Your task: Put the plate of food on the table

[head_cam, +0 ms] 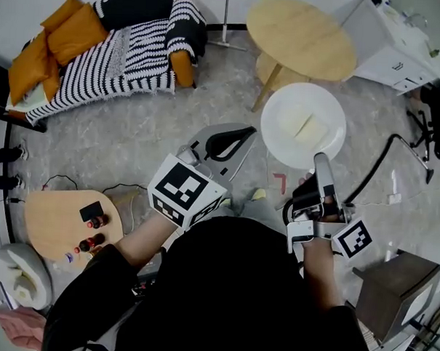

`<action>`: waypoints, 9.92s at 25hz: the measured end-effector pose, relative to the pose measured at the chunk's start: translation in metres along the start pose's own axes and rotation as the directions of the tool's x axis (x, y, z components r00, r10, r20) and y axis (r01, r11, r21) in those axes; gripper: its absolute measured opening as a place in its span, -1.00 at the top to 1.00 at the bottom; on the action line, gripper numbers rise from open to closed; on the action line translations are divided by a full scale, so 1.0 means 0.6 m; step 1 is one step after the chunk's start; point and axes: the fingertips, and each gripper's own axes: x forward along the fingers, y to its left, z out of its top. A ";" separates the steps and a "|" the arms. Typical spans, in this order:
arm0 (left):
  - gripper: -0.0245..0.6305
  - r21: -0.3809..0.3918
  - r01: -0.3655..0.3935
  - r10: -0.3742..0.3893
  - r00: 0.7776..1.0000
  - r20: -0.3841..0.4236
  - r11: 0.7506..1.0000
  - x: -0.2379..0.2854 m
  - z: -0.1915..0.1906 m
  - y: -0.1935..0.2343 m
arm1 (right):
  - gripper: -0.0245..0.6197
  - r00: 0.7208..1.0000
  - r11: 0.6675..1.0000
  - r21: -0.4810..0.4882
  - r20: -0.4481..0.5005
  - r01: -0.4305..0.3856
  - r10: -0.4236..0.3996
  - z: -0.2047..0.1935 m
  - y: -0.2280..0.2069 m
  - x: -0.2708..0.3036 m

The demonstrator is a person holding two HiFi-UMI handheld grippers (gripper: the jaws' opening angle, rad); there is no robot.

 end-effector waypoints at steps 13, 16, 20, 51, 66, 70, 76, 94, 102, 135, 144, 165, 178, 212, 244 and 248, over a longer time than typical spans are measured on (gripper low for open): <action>0.90 -0.006 -0.013 0.013 0.999 0.049 1.000 -0.029 0.023 0.030 | 0.86 1.000 0.999 -0.029 -0.005 -0.024 0.023 -0.016 0.033 0.030; 0.90 -0.007 -0.004 0.004 0.999 0.051 1.000 -0.026 0.023 0.026 | 0.86 1.000 0.999 -0.040 -0.002 -0.024 0.024 -0.012 0.037 0.027; 0.90 -0.017 0.003 -0.002 0.998 0.055 1.000 -0.024 0.021 0.024 | 0.86 1.000 0.999 -0.048 -0.003 -0.022 0.022 -0.010 0.036 0.028; 0.90 -0.017 -0.011 0.011 1.000 0.004 1.000 0.111 0.029 0.089 | 0.86 0.999 0.999 -0.006 0.003 -0.043 0.043 0.085 -0.053 0.122; 0.90 -0.052 -0.031 0.029 0.999 -0.041 0.998 0.220 0.027 0.161 | 0.86 1.000 0.999 0.032 -0.019 -0.014 0.015 0.150 -0.135 0.207; 0.90 -0.062 -0.034 0.031 0.998 -0.045 0.997 0.243 0.031 0.180 | 0.86 1.000 0.999 0.040 -0.025 -0.014 0.015 0.163 -0.145 0.231; 0.90 -0.060 -0.051 0.048 0.998 -0.052 0.997 0.275 0.045 0.209 | 0.86 1.000 0.999 0.044 -0.030 -0.002 0.004 0.192 -0.163 0.258; 0.90 -0.089 -0.086 0.076 0.991 -0.107 0.992 0.456 0.080 0.294 | 0.86 0.996 0.993 0.118 -0.084 0.028 -0.018 0.307 -0.264 0.378; 0.90 -0.073 -0.074 0.066 0.993 -0.098 0.995 0.473 0.089 0.294 | 0.86 0.997 0.993 0.119 -0.075 0.005 0.004 0.316 -0.262 0.385; 0.90 -0.090 -0.082 0.067 0.986 -0.153 0.993 0.614 0.102 0.399 | 0.86 0.998 0.989 0.139 -0.040 0.043 -0.038 0.428 -0.377 0.500; 0.90 -0.114 -0.060 0.039 0.984 -0.173 0.992 0.619 0.081 0.448 | 0.86 0.996 0.987 0.134 -0.011 0.087 -0.086 0.424 -0.396 0.532; 0.90 -0.183 -0.059 0.013 0.970 -0.243 0.981 0.620 0.019 0.463 | 0.86 0.985 0.973 0.160 0.019 0.166 -0.171 0.419 -0.436 0.522; 0.90 -0.216 -0.092 0.023 0.953 -0.303 0.972 0.622 -0.048 0.486 | 0.86 0.973 0.957 0.184 0.023 0.223 -0.231 0.405 -0.502 0.508; 0.90 -0.269 -0.116 0.003 0.922 -0.388 0.956 0.677 -0.155 0.528 | 0.86 0.953 0.927 0.238 0.016 0.290 -0.303 0.385 -0.628 0.515; 0.90 -0.332 -0.127 -0.044 0.885 -0.463 0.935 0.734 -0.256 0.564 | 0.86 0.927 0.881 0.301 -0.026 0.364 -0.374 0.350 -0.737 0.534; 0.90 -0.342 -0.116 -0.057 0.888 -0.456 0.933 0.741 -0.251 0.563 | 0.86 0.919 0.873 0.298 -0.042 0.387 -0.393 0.345 -0.737 0.531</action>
